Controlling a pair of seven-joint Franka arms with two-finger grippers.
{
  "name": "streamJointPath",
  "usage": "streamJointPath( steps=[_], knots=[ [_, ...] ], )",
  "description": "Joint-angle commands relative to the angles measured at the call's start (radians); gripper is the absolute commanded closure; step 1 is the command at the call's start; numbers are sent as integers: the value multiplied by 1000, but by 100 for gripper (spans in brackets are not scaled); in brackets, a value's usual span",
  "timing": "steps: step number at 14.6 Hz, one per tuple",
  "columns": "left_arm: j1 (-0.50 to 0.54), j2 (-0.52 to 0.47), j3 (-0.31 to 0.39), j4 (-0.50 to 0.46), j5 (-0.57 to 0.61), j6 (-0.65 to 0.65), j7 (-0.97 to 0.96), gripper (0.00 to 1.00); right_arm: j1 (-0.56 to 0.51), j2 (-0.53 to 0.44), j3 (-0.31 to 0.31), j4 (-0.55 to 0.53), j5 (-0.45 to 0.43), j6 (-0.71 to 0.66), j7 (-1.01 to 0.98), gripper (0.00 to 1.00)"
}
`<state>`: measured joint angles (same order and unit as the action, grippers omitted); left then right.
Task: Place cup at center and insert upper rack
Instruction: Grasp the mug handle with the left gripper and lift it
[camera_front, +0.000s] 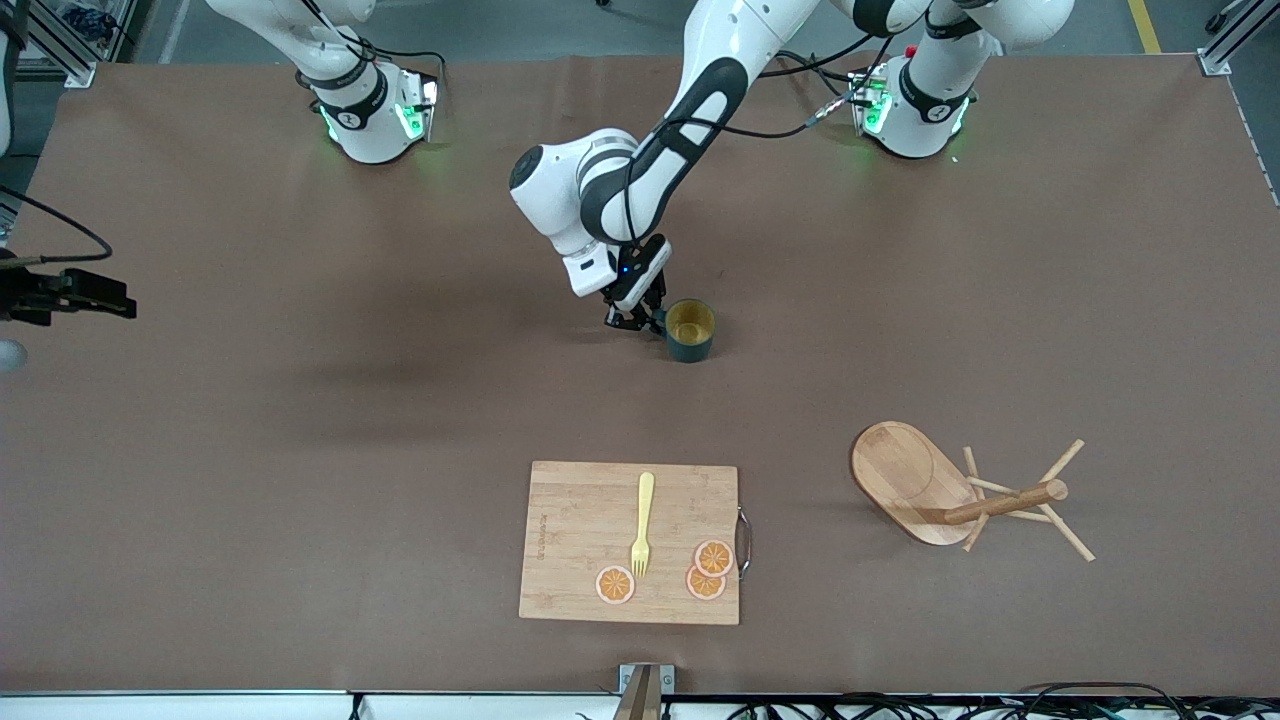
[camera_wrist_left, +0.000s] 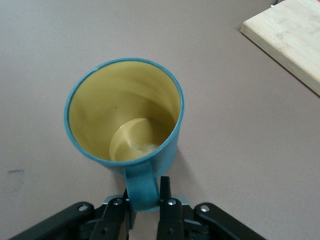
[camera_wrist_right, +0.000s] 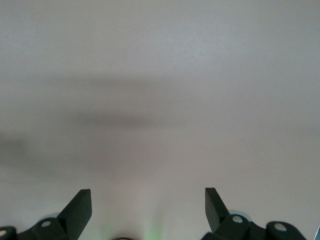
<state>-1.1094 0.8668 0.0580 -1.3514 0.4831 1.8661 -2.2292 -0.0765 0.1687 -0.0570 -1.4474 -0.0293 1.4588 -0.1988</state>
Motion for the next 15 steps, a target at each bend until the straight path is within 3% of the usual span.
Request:
streamJointPath(
  steps=[1, 7, 15],
  knots=[
    [-6, -21, 13, 20, 6, -18, 42, 100, 4, -69, 5, -51, 22, -12, 53, 0],
    [115, -242, 13, 12, -112, -21, 181, 100, 72, -193, 0, -149, 14, -26, 104, 0],
    [442, -560, 11, 3, -432, -110, 624, 100, 69, -293, -1, -188, 20, -32, 104, 0]
  ],
)
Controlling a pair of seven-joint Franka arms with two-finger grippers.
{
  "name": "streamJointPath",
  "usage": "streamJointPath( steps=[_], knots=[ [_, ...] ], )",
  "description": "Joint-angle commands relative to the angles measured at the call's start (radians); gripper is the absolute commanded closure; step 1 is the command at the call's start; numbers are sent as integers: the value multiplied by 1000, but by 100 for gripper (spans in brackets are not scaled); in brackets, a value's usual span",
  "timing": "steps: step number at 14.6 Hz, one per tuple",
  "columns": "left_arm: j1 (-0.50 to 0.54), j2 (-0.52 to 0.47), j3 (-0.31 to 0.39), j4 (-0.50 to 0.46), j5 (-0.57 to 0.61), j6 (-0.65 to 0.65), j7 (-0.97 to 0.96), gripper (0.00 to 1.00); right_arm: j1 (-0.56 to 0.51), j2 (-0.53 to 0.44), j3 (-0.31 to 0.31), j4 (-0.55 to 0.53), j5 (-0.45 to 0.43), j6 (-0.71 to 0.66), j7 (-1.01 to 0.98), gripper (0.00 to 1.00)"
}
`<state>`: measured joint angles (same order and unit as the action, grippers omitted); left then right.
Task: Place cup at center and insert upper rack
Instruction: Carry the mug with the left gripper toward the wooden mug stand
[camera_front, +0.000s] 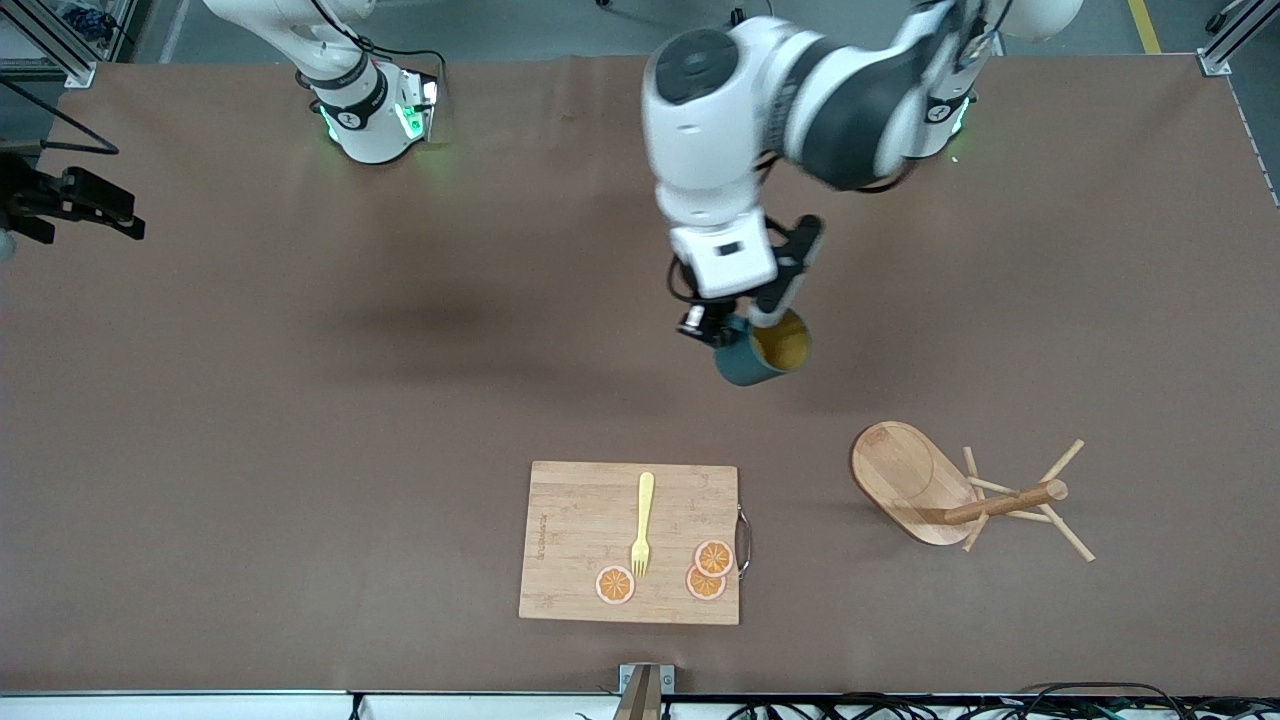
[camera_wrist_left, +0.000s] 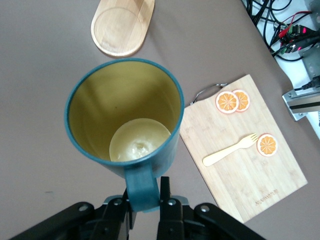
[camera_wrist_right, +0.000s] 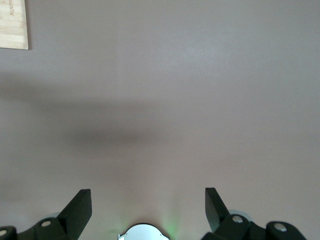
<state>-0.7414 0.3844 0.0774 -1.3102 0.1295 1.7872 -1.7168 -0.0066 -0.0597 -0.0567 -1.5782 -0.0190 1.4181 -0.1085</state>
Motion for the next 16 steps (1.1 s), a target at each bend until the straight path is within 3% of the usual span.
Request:
streamJointPath(
  steps=[1, 5, 8, 16],
  knots=[
    [126, -100, -8, -38, -127, -49, 184, 100, -1, -69, -2, -57, 10, 2, 13, 0],
    [353, -127, -10, -35, -357, -80, 472, 99, -4, -88, -5, -54, 11, 1, 13, 0],
    [482, -86, -8, -34, -540, -72, 635, 99, -4, -89, -5, -55, 26, -2, 13, 0],
    [689, 59, -8, -30, -1062, -43, 789, 99, -6, -97, -5, -54, 39, -1, 4, 0]
  ],
)
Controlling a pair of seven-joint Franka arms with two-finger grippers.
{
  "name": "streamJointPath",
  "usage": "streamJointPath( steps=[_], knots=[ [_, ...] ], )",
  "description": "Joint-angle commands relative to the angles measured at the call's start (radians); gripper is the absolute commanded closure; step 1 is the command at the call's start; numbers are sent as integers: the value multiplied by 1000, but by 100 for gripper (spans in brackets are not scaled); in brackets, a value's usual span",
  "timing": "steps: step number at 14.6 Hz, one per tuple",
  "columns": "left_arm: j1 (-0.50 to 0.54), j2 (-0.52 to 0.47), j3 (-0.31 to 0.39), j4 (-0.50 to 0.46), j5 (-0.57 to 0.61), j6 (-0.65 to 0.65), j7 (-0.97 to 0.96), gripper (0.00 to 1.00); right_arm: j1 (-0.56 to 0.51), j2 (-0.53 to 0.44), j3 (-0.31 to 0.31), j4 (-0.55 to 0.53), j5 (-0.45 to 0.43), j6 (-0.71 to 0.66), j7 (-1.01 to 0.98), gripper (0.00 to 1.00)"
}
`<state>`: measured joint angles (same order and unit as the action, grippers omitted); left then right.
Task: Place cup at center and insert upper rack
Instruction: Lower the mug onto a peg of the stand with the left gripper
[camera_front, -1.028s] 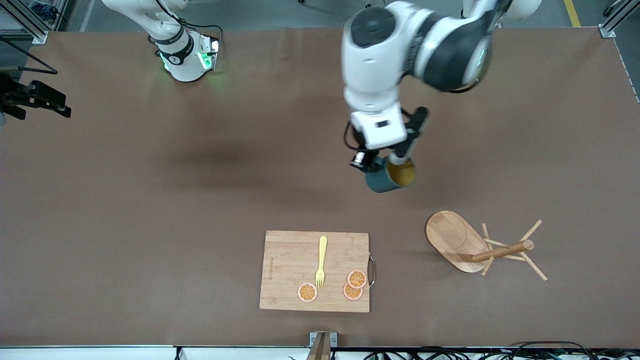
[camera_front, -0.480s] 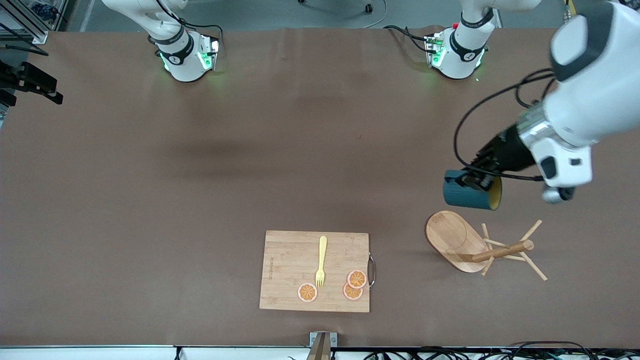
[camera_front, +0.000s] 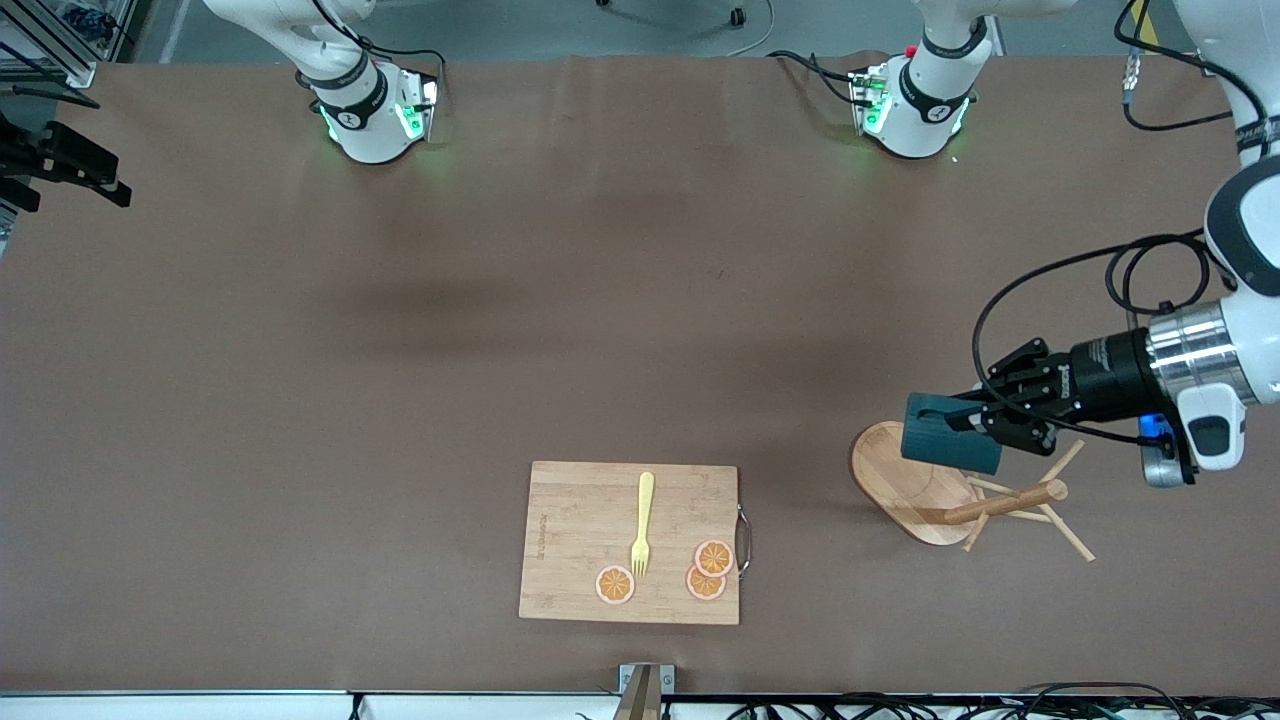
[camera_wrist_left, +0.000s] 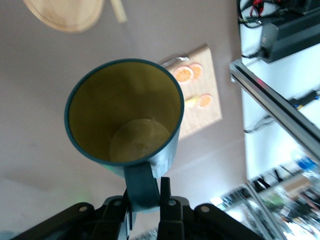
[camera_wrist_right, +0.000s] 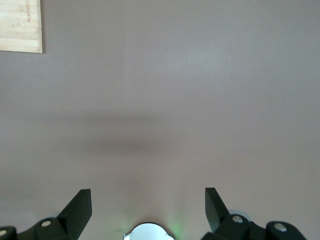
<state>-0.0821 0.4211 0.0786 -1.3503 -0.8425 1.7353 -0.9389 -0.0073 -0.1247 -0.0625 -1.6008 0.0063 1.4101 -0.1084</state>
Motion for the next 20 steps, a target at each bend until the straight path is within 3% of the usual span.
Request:
streamJointPath(
  steps=[1, 8, 20],
  knots=[
    [41, 39, -10, 10, -125, 10, 29, 99, -5, -30, 1, -31, 14, 10, 3, 0],
    [64, 125, -10, 8, -331, 46, 48, 98, -7, -27, 1, -31, 4, 41, -1, 0],
    [129, 196, -10, 5, -382, 46, 37, 96, 0, -27, 6, -31, 4, 56, -1, 0]
  ],
)
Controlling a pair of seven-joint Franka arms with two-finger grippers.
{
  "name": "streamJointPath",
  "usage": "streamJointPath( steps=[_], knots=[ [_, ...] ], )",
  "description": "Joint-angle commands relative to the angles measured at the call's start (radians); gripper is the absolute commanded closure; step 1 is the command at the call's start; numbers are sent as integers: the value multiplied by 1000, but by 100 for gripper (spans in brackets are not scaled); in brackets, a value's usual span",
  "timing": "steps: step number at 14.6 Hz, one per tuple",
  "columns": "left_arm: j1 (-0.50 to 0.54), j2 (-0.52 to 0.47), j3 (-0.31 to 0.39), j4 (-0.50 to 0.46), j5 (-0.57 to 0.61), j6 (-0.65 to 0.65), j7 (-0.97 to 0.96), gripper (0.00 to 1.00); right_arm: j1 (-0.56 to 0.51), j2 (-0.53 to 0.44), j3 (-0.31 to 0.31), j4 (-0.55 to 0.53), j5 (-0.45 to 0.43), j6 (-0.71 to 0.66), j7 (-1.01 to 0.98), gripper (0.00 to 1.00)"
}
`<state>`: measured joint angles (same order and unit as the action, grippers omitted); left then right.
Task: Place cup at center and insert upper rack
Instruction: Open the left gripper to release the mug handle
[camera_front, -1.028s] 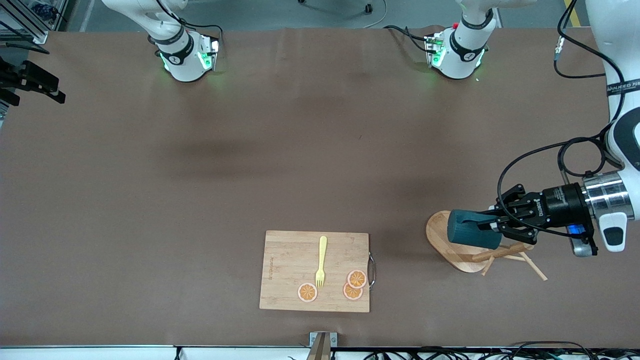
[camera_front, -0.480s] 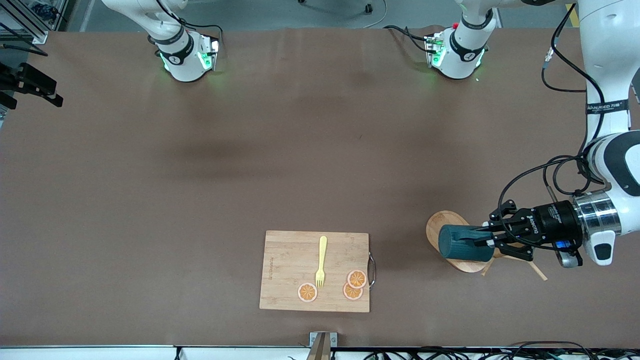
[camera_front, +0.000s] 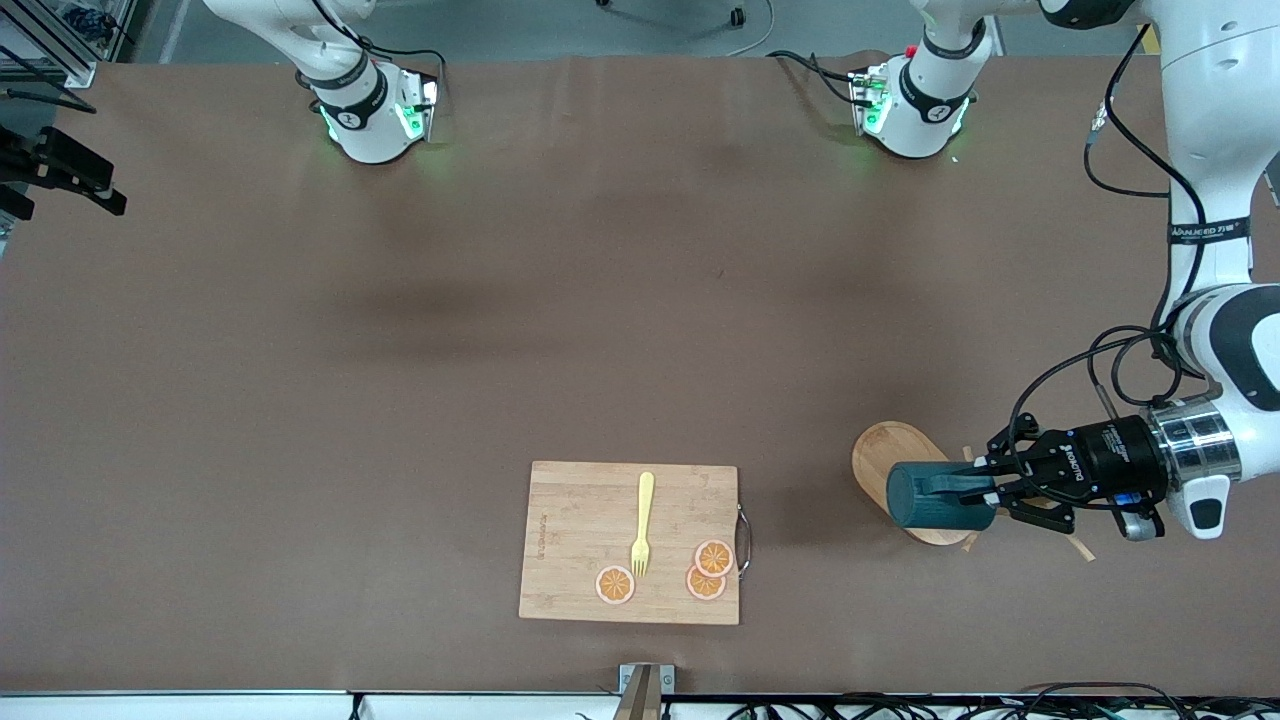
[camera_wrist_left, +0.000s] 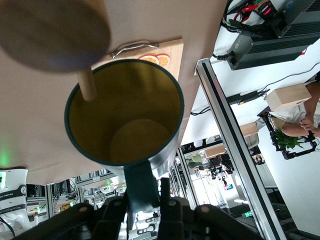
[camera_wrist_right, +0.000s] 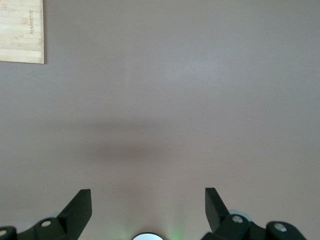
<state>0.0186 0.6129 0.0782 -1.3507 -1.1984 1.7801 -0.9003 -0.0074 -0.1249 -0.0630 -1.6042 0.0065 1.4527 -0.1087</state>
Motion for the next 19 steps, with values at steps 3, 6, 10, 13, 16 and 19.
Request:
streamJointPath(
  steps=[3, 6, 10, 13, 16, 19],
  knots=[
    [50, 10, -9, 2, -27, -8, -2, 96, 0, -25, 6, -28, 3, 14, 0, 0],
    [60, 22, -11, 1, -27, -10, 0, 96, 0, -25, 6, -28, 3, 12, 0, 0],
    [84, 48, -15, 1, -29, -21, 1, 94, -2, -25, 6, -28, 3, 12, 0, 0],
    [96, 51, -15, -1, -27, -24, 3, 88, -2, -25, 6, -28, 3, 11, 0, 0],
    [96, 59, -15, -1, -27, -25, 1, 38, -3, -25, 6, -28, 3, 11, 0, 0],
    [96, 51, -15, 2, -26, -24, -14, 0, -3, -25, 6, -28, 3, 11, 0, 0]
  ],
)
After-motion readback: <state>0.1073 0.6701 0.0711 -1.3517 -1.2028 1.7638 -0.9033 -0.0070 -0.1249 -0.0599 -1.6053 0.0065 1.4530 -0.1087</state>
